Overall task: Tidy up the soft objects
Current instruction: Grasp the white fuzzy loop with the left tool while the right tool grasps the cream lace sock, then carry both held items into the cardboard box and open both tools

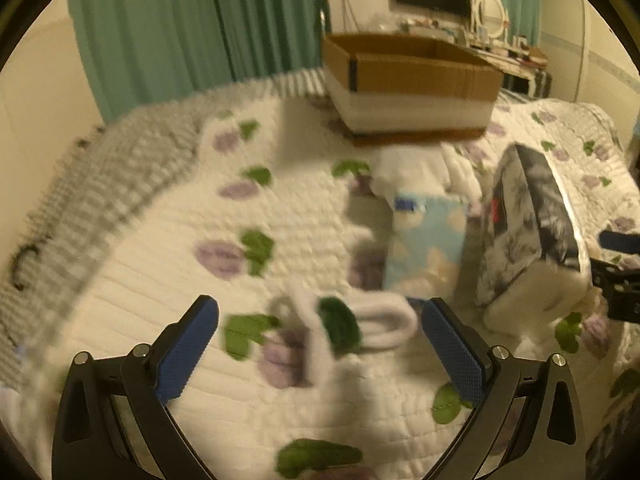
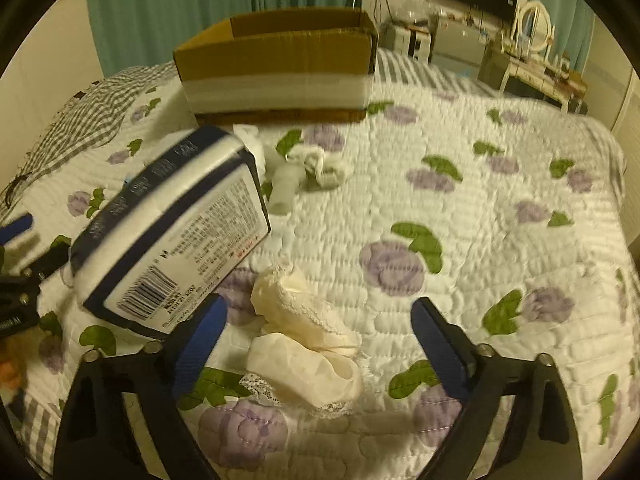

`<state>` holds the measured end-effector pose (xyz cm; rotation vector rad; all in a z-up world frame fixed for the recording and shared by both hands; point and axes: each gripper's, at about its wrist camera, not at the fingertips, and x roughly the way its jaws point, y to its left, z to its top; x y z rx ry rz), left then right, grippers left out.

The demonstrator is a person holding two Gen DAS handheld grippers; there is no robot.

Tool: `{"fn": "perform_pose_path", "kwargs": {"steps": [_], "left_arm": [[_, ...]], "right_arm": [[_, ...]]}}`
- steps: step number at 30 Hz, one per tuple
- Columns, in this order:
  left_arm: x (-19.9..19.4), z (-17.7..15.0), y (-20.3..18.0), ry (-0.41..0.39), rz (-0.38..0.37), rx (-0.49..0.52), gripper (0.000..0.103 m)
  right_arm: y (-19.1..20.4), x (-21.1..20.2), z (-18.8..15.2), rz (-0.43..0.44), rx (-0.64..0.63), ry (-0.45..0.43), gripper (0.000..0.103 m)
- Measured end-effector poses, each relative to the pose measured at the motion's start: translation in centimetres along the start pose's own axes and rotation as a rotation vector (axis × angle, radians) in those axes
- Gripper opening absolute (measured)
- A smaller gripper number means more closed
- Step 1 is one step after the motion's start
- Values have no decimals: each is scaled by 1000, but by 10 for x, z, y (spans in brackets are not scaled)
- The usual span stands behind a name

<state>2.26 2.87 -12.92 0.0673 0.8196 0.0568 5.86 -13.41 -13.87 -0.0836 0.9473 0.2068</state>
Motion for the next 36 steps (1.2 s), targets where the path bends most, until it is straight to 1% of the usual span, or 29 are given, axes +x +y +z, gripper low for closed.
{"fn": "perform_pose_path", "kwargs": {"steps": [1,2,3,5,6,7,8,9,10,11,12,14,18,23,27,30,36], "left_arm": [[5,-2,1,22,-27,-11,103],[12,-5,1,57,-56,-23,103],[16,-6,1,87,-69,-28,102],[25,-8,2,134,-81,-43,100],[28,-8,3,144,-88,-48,93],[31,-9,3,152,-101,-55,89],[33,-9,2,158,-111,-56,81],[35,-10,2,166,-121,-55,66],[36,-11,0,175,-132,-52,59],[38,-12,-2,191,-157,-48,54],[40,-13,-3,196,-165,-46,48],[36,-14,-3,189,-152,-46,43],[28,-12,4,173,-175,-79,33],[4,-7,1,109,-134,-51,31],[-14,6,9,67,-125,-61,31],[-31,28,15,17,-108,-42,31],[-69,86,13,-102,-91,16,31]], "right_arm": [[-1,4,0,9,6,13,82],[-1,8,-2,17,8,30,73],[0,10,-1,18,8,42,68],[1,13,-3,24,6,63,53],[0,14,-3,27,6,66,51],[0,15,-2,29,6,69,47],[0,15,-2,29,6,69,44],[0,15,-2,26,6,67,42],[1,15,-2,25,5,67,39],[1,16,-2,24,6,67,36],[2,15,-3,23,7,65,34],[0,13,-3,25,14,57,28],[-2,6,-2,33,28,33,20],[-2,-17,1,43,39,-12,19],[-1,-43,9,55,29,-63,19],[0,-65,21,78,28,-112,19],[0,-105,64,99,-20,-217,19]]}}
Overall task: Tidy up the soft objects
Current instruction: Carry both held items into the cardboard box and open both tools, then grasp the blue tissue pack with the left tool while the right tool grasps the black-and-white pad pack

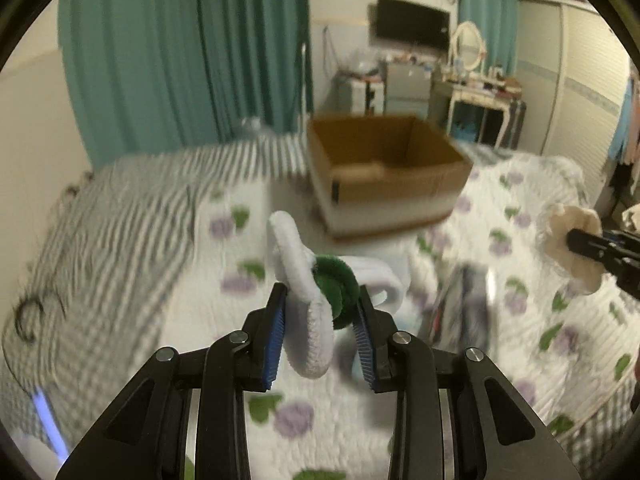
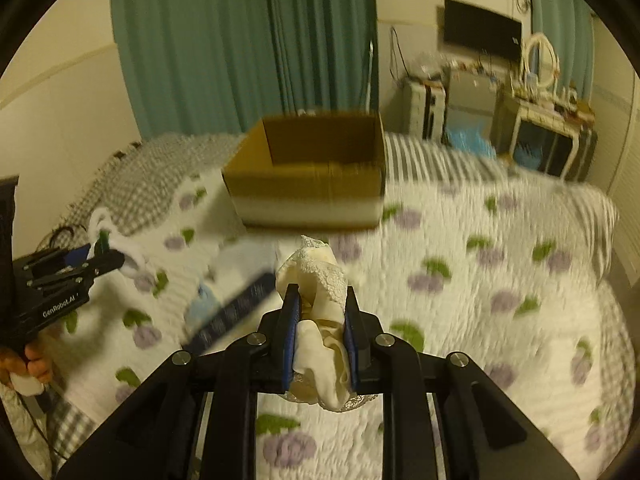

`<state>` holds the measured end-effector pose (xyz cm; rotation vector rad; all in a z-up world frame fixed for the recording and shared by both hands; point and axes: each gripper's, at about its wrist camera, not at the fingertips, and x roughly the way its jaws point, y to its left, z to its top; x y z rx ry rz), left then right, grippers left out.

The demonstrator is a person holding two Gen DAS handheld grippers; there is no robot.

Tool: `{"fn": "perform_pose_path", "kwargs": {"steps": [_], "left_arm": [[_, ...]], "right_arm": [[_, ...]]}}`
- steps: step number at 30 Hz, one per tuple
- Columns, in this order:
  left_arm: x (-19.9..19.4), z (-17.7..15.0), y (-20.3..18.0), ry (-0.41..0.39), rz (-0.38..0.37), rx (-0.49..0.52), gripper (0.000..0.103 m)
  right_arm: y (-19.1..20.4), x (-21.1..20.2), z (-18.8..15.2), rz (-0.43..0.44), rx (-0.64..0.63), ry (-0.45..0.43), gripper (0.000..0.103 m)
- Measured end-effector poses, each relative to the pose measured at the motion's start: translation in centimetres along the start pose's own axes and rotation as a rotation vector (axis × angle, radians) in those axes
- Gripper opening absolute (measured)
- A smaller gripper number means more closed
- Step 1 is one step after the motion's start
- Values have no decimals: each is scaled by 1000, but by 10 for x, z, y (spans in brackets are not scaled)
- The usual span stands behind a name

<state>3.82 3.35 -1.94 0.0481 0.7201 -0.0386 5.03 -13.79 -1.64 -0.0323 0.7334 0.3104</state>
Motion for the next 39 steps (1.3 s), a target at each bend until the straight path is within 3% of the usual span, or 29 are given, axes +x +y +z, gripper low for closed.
{"fn": "perform_pose_path", "kwargs": {"steps": [8,13,21,25,26,28,30,31,32,35,39], "left_arm": [[-4,87,-26,-143,-8,73,32],[48,128,-43,-120,-8,109,32],[150,146,-51,-46,-30,126,37],[181,146,-54,-48,-22,149,37],[186,146,-53,-48,-40,149,42],[194,148,-50,-47,-65,137,56],[195,148,-48,-63,-63,130,80],[194,148,-47,-75,-52,129,82],[192,148,-47,-84,-36,129,83],[181,149,-45,-92,-15,122,83],[150,151,-42,-125,8,120,83]], "right_arm": [[-6,5,81,16,-60,-86,19],[-11,45,129,14,-77,-106,19],[-37,149,159,44,-20,-31,19],[-49,189,164,76,12,-14,19],[-51,196,163,81,21,-13,20],[-55,208,161,82,31,-6,28],[-58,214,157,70,32,-10,43],[-58,214,156,62,32,-14,60],[-59,214,155,56,35,-19,70],[-59,202,156,52,53,-38,81],[-55,165,164,32,46,-75,84]]}}
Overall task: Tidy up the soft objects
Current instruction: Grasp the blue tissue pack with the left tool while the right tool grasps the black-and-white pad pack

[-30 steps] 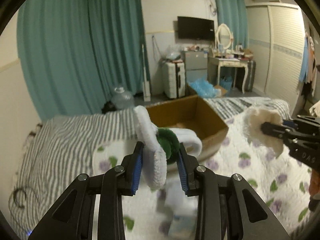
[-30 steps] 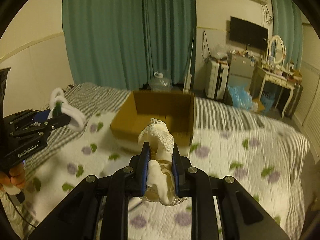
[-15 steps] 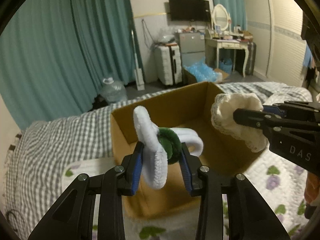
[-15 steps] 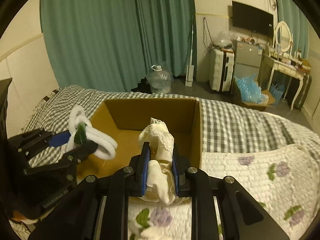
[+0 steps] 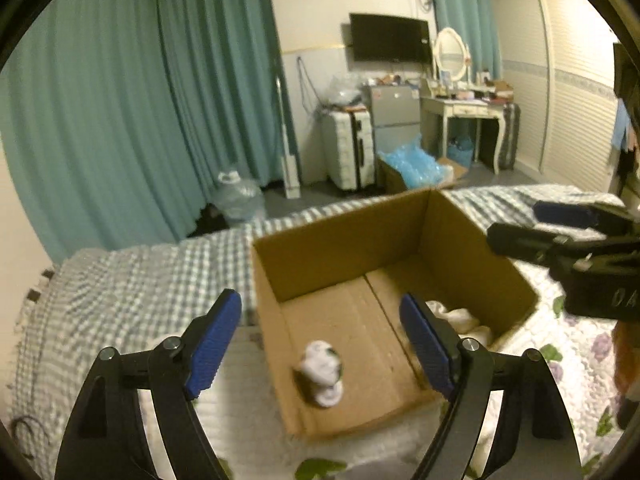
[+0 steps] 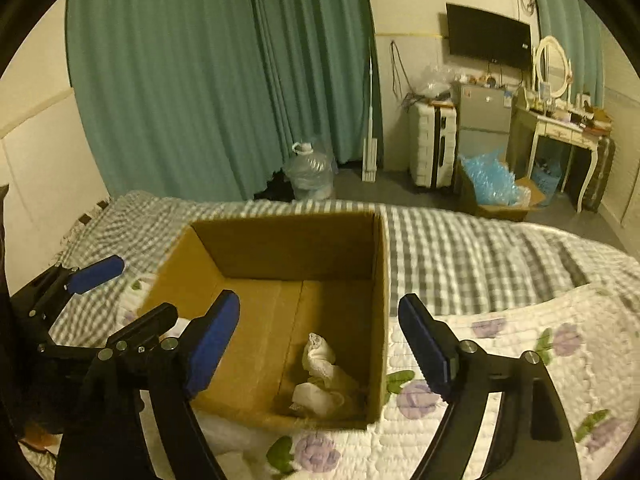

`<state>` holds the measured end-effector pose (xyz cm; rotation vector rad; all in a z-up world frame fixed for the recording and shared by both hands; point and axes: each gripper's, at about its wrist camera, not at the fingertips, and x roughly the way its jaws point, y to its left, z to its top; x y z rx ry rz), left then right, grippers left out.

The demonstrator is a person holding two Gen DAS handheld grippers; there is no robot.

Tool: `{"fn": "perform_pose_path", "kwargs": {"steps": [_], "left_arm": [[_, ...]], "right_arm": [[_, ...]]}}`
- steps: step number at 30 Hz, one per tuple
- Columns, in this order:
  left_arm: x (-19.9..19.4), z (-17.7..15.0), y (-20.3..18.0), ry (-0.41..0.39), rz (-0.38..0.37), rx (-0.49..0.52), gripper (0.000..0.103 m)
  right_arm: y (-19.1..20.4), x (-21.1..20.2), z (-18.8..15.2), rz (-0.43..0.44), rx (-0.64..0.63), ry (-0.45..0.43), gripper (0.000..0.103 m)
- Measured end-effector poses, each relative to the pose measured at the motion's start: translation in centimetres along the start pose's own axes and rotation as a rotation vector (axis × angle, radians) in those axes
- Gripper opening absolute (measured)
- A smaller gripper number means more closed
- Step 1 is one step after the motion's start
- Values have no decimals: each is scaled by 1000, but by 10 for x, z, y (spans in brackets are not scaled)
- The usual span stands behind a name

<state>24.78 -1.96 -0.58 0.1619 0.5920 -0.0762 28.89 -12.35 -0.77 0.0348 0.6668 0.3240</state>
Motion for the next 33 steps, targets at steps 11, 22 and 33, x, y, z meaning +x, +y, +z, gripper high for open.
{"fn": "perform_pose_path", "kwargs": {"steps": [11,22,33], "left_arm": [[-174,20,13,-198,-57,-24,93],[-247,-34,19,-224,-54,33,93],[-170,-133,25,11,-45,-40,93]], "right_arm": [[57,-176,20,-137,-124,-70,101],[97,-257,-56,-205,-55,-101,102],[120,-155,-171,-134,48,120,102]]}}
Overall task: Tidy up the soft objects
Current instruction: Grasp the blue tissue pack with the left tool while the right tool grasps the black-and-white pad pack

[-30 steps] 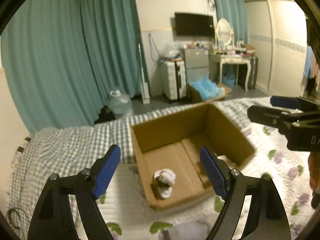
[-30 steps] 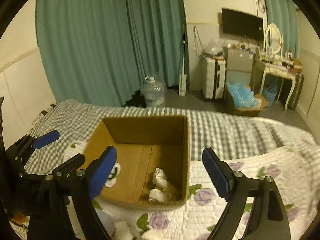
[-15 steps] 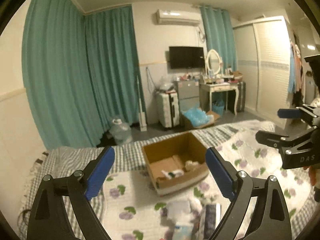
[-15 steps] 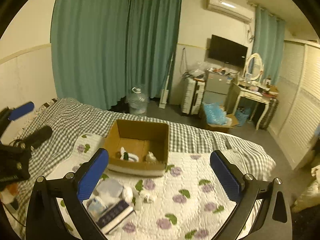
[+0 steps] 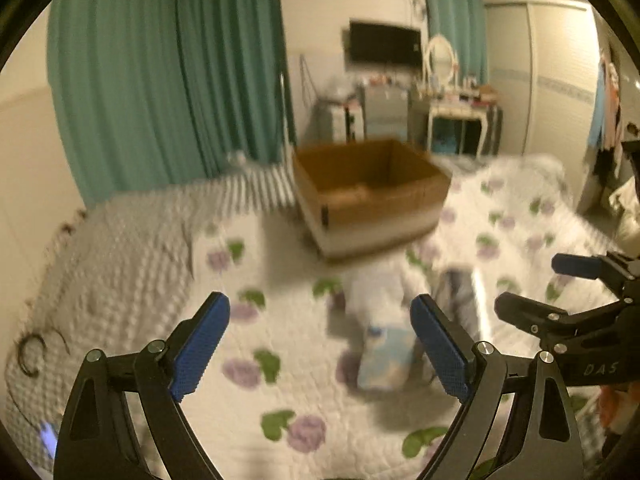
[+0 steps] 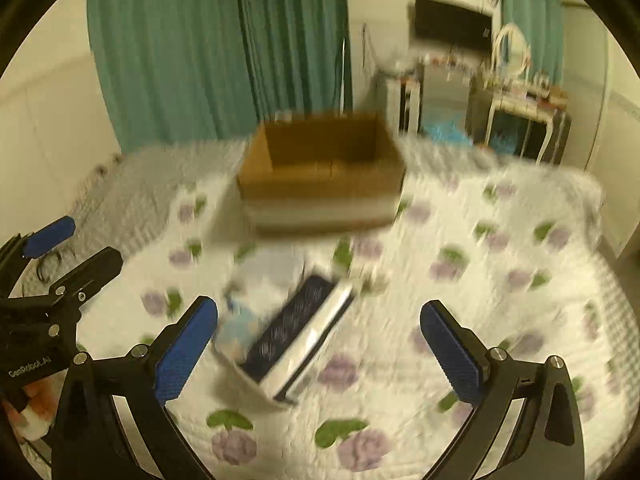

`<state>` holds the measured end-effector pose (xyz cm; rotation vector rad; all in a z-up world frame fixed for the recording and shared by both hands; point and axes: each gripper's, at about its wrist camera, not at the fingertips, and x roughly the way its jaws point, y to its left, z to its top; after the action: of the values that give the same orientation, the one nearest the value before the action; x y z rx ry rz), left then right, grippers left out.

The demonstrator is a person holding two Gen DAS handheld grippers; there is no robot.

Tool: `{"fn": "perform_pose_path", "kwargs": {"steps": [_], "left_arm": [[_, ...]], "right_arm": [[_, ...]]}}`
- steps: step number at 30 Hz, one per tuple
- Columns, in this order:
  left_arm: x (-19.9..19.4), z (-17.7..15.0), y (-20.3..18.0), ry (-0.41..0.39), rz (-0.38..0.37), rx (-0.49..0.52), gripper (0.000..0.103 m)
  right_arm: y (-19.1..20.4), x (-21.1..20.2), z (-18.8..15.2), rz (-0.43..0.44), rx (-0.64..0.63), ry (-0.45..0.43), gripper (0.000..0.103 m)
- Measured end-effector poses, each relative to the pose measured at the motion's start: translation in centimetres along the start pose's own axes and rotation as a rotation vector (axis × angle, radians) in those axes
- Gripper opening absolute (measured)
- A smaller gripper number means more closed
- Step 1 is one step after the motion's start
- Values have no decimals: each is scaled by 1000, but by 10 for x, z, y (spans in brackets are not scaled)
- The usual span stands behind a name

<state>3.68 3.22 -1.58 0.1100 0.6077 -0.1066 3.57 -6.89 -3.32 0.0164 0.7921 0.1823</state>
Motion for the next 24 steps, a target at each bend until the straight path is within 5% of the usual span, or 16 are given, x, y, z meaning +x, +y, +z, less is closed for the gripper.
{"fn": "perform_pose_path", "kwargs": {"steps": [9,24], "left_arm": [[62,-65,6,205,36,-23,93],[66,-71,20,234,64,-89,93]], "right_arm": [[12,54,-35,1,-2,125,102],[39,70,-42,74,-52,140,101]]}}
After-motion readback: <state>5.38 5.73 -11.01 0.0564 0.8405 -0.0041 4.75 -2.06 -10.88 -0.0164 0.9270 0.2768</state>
